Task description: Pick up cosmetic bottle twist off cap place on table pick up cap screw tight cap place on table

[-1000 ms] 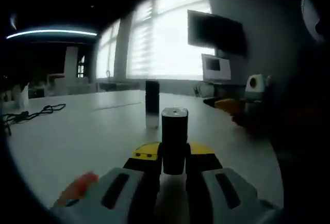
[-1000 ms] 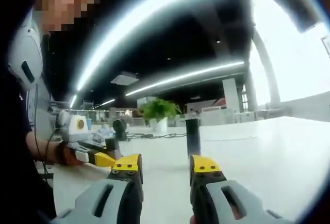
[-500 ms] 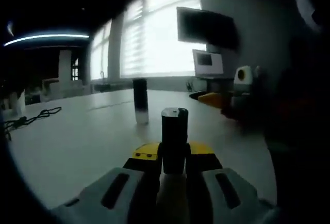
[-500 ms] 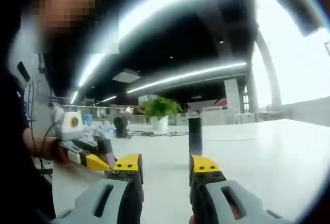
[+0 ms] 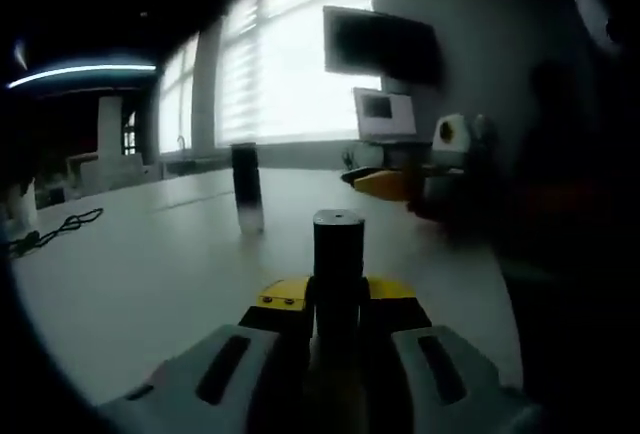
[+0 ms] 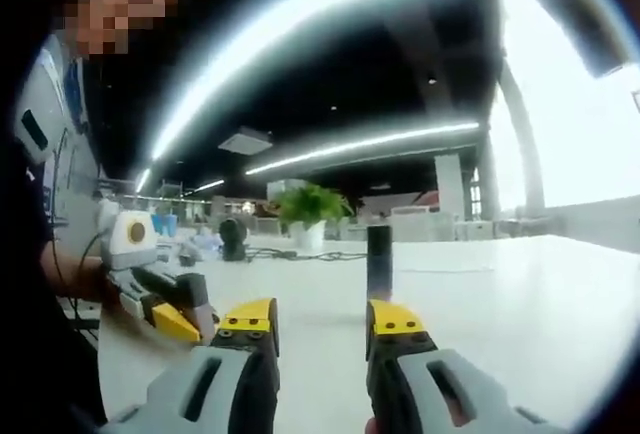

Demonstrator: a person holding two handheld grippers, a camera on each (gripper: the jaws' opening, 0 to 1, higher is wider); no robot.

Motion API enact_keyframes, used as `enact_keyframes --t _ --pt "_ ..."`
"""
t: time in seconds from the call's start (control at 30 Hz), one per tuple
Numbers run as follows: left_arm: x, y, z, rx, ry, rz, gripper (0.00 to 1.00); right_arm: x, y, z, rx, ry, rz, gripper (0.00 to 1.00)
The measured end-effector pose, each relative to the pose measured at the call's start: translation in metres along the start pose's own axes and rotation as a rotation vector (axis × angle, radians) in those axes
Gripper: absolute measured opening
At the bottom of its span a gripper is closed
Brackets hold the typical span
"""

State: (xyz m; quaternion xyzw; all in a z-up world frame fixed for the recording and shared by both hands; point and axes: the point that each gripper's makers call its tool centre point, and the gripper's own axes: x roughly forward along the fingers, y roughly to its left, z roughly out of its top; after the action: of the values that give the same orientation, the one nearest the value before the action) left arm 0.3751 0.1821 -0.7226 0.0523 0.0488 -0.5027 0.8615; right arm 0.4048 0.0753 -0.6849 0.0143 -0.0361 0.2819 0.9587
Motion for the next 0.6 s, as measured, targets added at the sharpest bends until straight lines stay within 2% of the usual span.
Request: enact_keyframes --t 0.27,0.43,0.6 --pt "0.001 -0.002 0.000 -0.001 -0.011 -0.006 0.08 0.000 0.000 -0.001 0.022 0.005 -0.006 0.24" --pt "0.001 -0.002 0.002 0.030 -0.023 -0.002 0.08 0.001 0.002 -0.001 0.012 0.015 -0.009 0.24" --pt "0.001 -0.001 0.002 0.040 -0.026 -0.002 0.08 -0.003 0.023 0.006 0.060 0.006 0.004 0.27"
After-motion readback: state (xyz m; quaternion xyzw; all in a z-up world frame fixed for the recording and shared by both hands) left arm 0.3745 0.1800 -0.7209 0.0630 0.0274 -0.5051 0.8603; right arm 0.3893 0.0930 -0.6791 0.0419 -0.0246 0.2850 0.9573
